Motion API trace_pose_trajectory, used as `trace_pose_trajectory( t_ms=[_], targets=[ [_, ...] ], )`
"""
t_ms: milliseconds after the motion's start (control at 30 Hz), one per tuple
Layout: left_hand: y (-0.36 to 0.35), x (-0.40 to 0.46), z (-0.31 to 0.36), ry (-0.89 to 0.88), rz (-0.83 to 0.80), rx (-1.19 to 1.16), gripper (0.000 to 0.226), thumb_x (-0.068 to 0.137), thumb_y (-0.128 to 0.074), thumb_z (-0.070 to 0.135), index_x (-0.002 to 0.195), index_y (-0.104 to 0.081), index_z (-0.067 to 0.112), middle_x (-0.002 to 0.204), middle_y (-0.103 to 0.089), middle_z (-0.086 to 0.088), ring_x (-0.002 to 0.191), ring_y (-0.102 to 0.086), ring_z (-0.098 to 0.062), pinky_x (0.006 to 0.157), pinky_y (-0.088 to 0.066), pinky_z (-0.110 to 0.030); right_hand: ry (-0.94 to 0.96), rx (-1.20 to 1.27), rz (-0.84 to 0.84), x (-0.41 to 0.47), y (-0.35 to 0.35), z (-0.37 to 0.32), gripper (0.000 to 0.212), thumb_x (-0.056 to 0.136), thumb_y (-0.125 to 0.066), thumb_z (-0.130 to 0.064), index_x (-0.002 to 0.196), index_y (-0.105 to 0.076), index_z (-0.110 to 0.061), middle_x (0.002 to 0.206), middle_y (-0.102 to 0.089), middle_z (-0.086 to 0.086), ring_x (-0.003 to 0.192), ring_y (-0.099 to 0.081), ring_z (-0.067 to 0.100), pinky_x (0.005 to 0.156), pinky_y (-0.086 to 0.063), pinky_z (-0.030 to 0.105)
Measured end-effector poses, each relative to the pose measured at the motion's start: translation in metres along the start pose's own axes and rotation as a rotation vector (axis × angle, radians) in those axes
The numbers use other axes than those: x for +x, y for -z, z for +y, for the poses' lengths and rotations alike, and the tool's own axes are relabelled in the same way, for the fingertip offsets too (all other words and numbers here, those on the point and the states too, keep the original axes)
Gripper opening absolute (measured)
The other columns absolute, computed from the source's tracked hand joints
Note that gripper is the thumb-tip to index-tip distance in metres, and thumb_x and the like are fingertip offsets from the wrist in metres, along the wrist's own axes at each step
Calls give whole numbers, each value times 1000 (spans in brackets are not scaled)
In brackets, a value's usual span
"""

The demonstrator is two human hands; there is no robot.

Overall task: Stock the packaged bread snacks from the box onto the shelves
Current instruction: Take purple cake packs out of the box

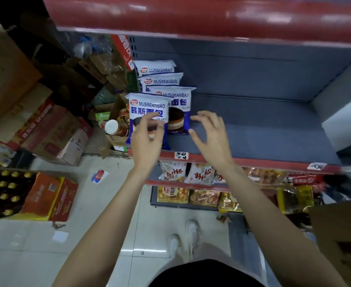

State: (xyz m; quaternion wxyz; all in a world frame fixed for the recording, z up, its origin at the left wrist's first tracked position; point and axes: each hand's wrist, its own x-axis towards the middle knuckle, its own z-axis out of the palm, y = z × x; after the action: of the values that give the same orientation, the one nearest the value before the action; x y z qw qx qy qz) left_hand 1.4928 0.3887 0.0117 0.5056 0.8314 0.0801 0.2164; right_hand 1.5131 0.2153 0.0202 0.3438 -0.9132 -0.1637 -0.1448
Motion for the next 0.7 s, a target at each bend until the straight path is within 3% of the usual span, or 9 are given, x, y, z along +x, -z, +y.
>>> trace_pose_trajectory(
  t_ms=[100, 200, 300, 367, 433, 500, 567, 700],
  targets=[
    [-5, -17, 35, -98, -286, -81, 21, 90, -53, 28, 111, -58, 30, 88, -67, 20, 92, -62, 2, 83, -49, -27, -66, -127, -59, -36, 44, 8, 27, 92, -58, -22, 118, -61, -13, 115, -62, 5, 102, -60, 23, 88, -48, 36],
    [-16, -37, 68, -165, -596, -90, 17, 90, -53, 33, 104, -58, 41, 85, -66, 21, 88, -63, 4, 81, -48, -23, -186, -174, -189, -82, 96, 20, 25, 92, -56, -27, 116, -61, -18, 98, -69, -4, 69, -62, 6, 68, -56, 36],
    [-42, -62, 99, -275, -880, -12, 16, 91, -58, 33, 104, -61, 41, 84, -65, 25, 84, -63, 2, 79, -52, -29, -292, -206, -360, -137, 149, 33, 23, 92, -56, -32, 113, -59, -24, 91, -65, -13, 78, -65, 12, 68, -55, 34],
    [-67, -82, 121, -356, -1006, 42, 17, 91, -59, 31, 106, -61, 40, 86, -65, 26, 82, -67, -10, 76, -54, -39, -373, -194, -395, -171, 184, 41, 25, 92, -55, -36, 116, -59, -29, 94, -68, -14, 82, -65, 11, 72, -54, 36],
    [-98, -102, 144, -433, -1080, 39, 16, 91, -58, 32, 105, -60, 41, 88, -65, 27, 82, -67, -11, 74, -54, -37, -451, -155, -316, -200, 221, 49, 25, 91, -57, -33, 115, -60, -30, 92, -69, -12, 81, -65, 10, 72, -54, 37],
    [-132, -127, 168, -516, -1130, 10, 16, 91, -58, 35, 106, -60, 41, 88, -63, 28, 82, -60, 11, 70, -47, -18, -500, -126, -196, -226, 261, 59, 20, 90, -60, -26, 110, -64, -27, 88, -69, -11, 78, -65, 7, 72, -53, 34],
    [-166, -155, 192, -584, -1155, 1, 17, 91, -56, 39, 107, -61, 40, 88, -59, 31, 81, -53, 20, 68, -36, -4, -534, -155, -79, -253, 303, 74, 15, 89, -60, -23, 103, -65, -25, 85, -69, -13, 74, -64, 1, 69, -53, 28],
    [-233, -216, 234, -698, -1119, 17, 21, 89, -57, 38, 110, -61, 35, 92, -56, 31, 89, -53, 12, 80, -41, -10, -614, -285, 51, -310, 376, 126, 15, 88, -61, -18, 102, -68, -19, 81, -69, -6, 70, -63, 7, 65, -51, 30]
  ],
)
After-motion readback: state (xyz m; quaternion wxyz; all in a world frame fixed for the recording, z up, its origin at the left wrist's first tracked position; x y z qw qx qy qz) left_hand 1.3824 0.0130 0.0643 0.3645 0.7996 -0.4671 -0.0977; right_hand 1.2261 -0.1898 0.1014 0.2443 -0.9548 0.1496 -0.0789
